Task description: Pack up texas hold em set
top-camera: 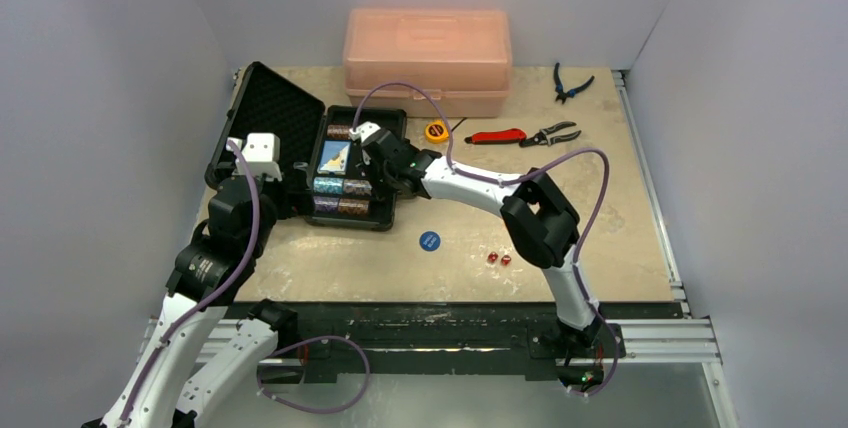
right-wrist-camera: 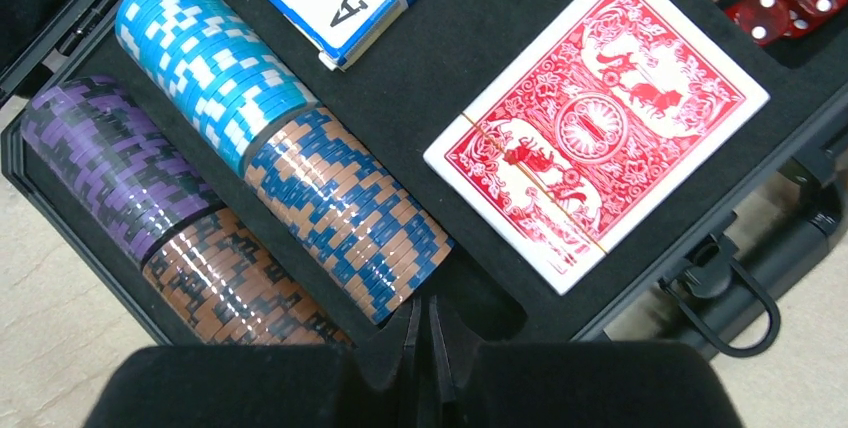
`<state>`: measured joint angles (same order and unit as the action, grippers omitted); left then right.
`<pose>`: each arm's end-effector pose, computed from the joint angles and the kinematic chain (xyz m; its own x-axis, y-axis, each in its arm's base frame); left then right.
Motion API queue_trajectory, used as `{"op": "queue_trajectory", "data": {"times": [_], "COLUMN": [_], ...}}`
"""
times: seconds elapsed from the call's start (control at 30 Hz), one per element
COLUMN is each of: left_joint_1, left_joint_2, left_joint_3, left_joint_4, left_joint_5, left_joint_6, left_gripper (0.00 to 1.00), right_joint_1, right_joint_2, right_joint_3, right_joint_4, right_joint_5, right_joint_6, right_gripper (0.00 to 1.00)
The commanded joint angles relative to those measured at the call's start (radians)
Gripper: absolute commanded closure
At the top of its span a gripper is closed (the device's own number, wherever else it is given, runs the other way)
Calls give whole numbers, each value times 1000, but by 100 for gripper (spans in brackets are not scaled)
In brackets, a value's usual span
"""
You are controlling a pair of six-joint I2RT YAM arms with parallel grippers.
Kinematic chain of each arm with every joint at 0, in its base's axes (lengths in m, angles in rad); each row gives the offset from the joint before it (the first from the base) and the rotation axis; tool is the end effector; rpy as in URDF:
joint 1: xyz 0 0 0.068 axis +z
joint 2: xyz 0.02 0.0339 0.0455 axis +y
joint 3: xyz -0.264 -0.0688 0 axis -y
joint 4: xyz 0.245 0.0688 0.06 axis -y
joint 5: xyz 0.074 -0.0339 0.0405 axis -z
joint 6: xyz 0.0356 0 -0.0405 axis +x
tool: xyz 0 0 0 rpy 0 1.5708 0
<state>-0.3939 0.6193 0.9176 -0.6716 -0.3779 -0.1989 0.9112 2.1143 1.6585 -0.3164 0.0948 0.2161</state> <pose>0.1170 -0.0344 0.3570 -0.3379 -0.0584 -0.9394 -0.0279 0.9983 -0.0521 0.2976 0.3783 0.2091 -0.5774 -0.3962 -0.7139 -0.6361 0.7664 0.0891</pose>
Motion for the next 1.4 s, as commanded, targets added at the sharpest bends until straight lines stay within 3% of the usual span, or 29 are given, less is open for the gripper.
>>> {"op": "queue_trajectory", "data": {"times": [0.0, 0.33, 1.07, 1.37], "left_joint_1": [5, 4, 5, 4], "left_joint_2": [-2, -1, 1, 0], "left_joint_3": [-5, -5, -6, -6], "left_joint_4": [24, 24, 24, 25], "left_joint_5": [6, 8, -2, 5], "left_joint_6": [-8, -9, -11, -12], "left_gripper": [0, 0, 0, 0], "right_joint_1": [6, 6, 6, 6], "right_joint_2": [22, 23, -203, -297], "right_joint_3": [55, 34, -64, -130], "right_joint_4": [95, 116, 85, 117], "right_joint_5": [-73, -92, 49, 107], "right_joint_6": [-1, -6, 5, 21], "right_gripper": [91, 90, 56, 30]}}
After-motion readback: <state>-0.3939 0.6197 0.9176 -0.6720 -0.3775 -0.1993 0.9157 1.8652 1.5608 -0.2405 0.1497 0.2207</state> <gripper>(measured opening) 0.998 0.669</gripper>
